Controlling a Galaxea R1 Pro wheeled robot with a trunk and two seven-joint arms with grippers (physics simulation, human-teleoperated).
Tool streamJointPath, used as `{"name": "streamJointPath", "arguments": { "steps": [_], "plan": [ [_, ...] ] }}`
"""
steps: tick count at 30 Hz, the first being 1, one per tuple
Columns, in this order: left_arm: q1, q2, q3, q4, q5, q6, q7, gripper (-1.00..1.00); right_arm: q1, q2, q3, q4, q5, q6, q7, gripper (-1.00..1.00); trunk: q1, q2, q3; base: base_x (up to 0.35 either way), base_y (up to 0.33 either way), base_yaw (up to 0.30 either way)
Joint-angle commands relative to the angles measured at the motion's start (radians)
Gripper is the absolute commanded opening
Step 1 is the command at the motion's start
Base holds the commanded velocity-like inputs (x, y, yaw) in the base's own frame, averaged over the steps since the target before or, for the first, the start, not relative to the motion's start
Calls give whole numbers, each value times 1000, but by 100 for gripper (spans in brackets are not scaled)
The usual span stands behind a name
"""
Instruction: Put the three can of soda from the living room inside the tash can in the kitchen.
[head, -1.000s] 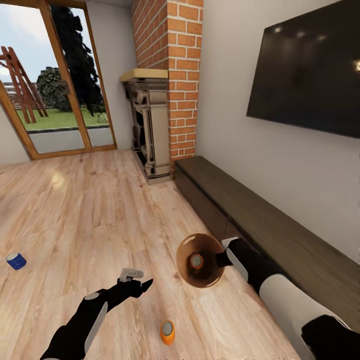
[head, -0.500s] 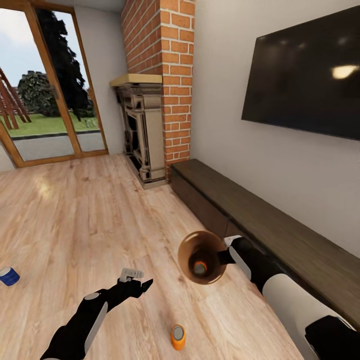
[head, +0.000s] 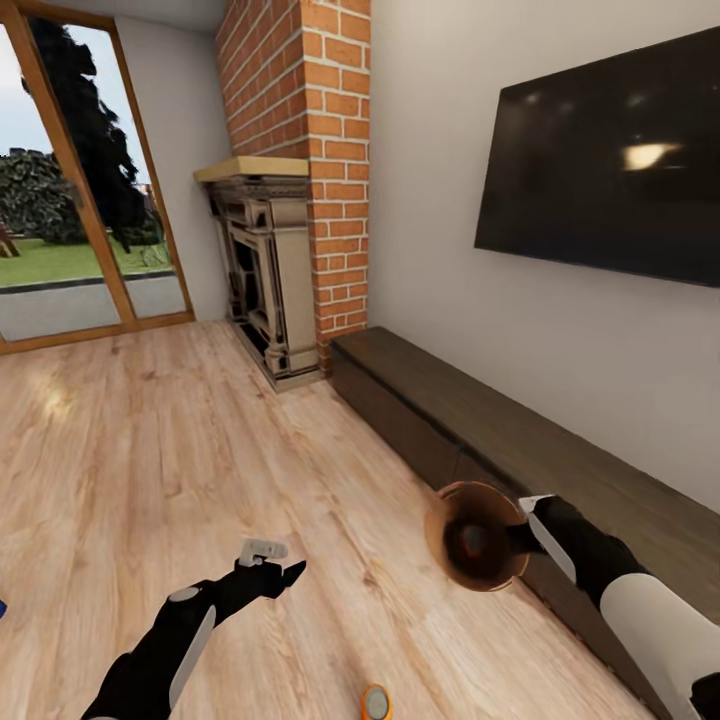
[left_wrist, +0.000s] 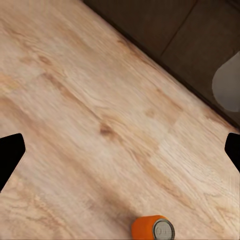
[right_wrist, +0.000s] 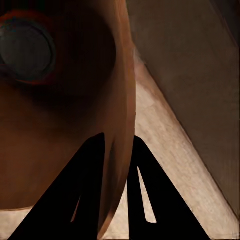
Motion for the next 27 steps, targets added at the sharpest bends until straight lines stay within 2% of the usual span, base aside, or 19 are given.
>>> {"name": "streamJointPath", "arguments": {
  "steps": [1, 4, 11, 17, 27],
  "plan": [
    [0, 0, 0, 10, 0, 0, 0, 100, 21, -5, -13, 3, 5, 0, 3, -100, 0, 0, 1, 129, 144, -158],
    [0, 0, 0, 30, 0, -1, 1, 100, 54, -10, -46, 3, 5, -3, 5, -100, 0, 0, 6, 60, 79, -159],
    [0, 0, 0, 48, 0, -2, 0, 100, 107, -13, -74, 3, 6, -26, 6, -100, 0, 0, 15, -154, -78, -161],
    [0, 0, 0, 49, -1, -10, -1, 100, 118, -14, -76, 5, 8, -61, 4, -100, 0, 0, 24, -259, -158, -161],
    [0, 0, 0, 50, 0, -7, -2, 100, 124, -17, -76, 6, 7, -66, 3, -100, 0, 0, 38, -290, -136, -162]
  ]
}}
